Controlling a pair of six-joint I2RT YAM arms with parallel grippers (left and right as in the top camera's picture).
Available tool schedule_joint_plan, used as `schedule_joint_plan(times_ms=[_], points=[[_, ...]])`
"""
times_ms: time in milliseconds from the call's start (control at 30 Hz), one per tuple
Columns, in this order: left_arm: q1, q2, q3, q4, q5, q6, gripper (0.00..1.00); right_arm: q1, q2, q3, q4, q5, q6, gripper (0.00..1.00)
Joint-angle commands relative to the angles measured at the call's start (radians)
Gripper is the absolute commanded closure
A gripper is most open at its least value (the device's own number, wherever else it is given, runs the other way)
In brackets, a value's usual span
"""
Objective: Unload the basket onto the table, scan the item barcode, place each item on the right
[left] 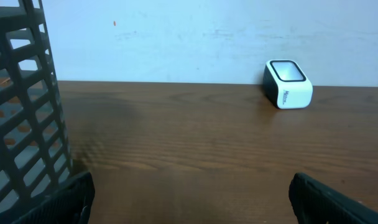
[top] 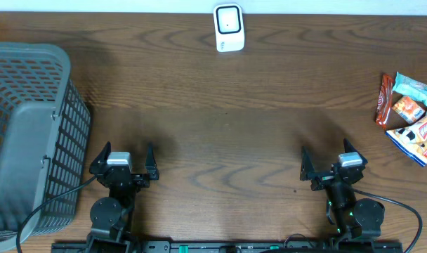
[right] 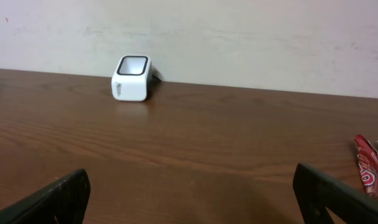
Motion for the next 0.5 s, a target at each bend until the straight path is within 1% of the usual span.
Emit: schedule_joint_plan(times_ms=[0,467], points=[[0.006,-0.01,-0.018,-0.044,0.001,0.006,0.0,-0.012,-0.003,-0.001,-0.005,0.004,-0.004,0.01],[0.006,-0.01,-0.018,-0.045,0.011,-0.01,0.0,-0.012,-0.003,-0.001,-0.005,0.004,-0.004,0.01]])
